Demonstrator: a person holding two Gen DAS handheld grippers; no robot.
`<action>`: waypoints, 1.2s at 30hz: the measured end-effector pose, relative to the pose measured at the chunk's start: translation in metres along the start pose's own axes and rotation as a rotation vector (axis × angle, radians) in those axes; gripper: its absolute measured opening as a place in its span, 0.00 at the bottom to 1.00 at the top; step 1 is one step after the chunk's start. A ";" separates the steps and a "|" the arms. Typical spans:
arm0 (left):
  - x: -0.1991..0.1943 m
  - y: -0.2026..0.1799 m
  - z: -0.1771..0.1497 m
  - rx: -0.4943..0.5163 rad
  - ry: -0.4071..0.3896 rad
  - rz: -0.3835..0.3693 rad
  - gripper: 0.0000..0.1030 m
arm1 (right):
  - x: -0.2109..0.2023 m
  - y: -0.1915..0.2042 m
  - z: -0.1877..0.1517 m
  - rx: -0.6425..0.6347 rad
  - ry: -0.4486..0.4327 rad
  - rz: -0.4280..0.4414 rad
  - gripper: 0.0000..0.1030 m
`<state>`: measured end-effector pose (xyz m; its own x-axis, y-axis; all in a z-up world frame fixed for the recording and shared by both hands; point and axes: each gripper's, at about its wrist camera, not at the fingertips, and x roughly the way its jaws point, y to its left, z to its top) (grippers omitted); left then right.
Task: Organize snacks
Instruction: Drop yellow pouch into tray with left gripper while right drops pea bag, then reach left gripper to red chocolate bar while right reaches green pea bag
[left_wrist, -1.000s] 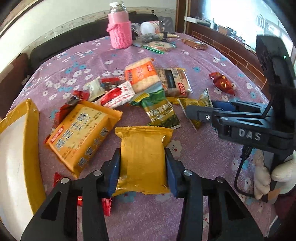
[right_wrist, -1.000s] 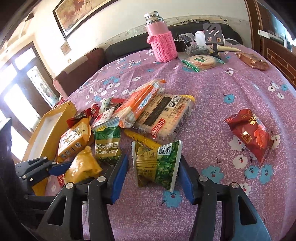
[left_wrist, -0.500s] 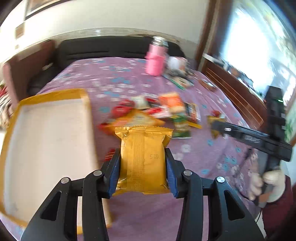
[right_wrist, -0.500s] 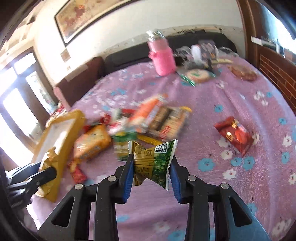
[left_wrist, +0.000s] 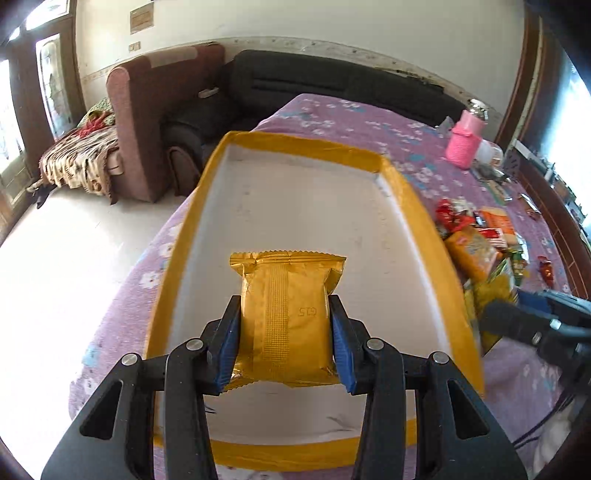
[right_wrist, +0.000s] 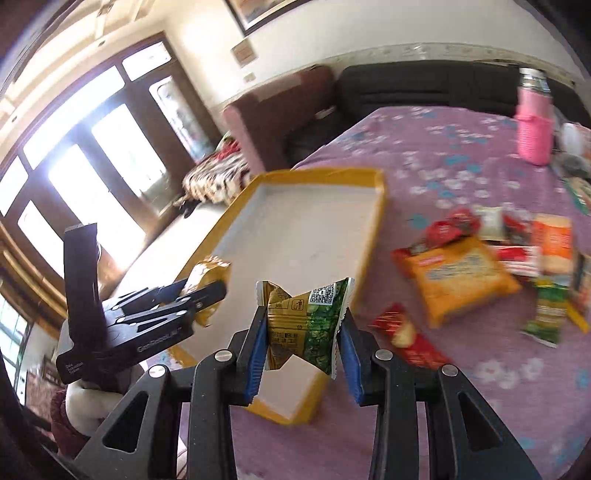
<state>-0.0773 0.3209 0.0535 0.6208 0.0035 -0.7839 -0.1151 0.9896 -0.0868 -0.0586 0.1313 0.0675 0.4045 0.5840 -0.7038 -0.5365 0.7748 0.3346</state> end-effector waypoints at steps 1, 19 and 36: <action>0.001 0.006 0.000 -0.007 0.002 -0.001 0.41 | 0.013 0.009 -0.001 -0.007 0.025 0.008 0.35; -0.032 0.048 -0.006 -0.256 -0.034 -0.178 0.50 | 0.027 0.049 -0.009 -0.067 0.027 0.033 0.47; -0.048 -0.092 0.000 -0.020 -0.010 -0.343 0.58 | -0.089 -0.144 -0.044 0.227 -0.113 -0.248 0.61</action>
<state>-0.0965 0.2297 0.0990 0.6334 -0.3280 -0.7009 0.0872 0.9302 -0.3565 -0.0493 -0.0431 0.0544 0.5881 0.3848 -0.7114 -0.2386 0.9230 0.3019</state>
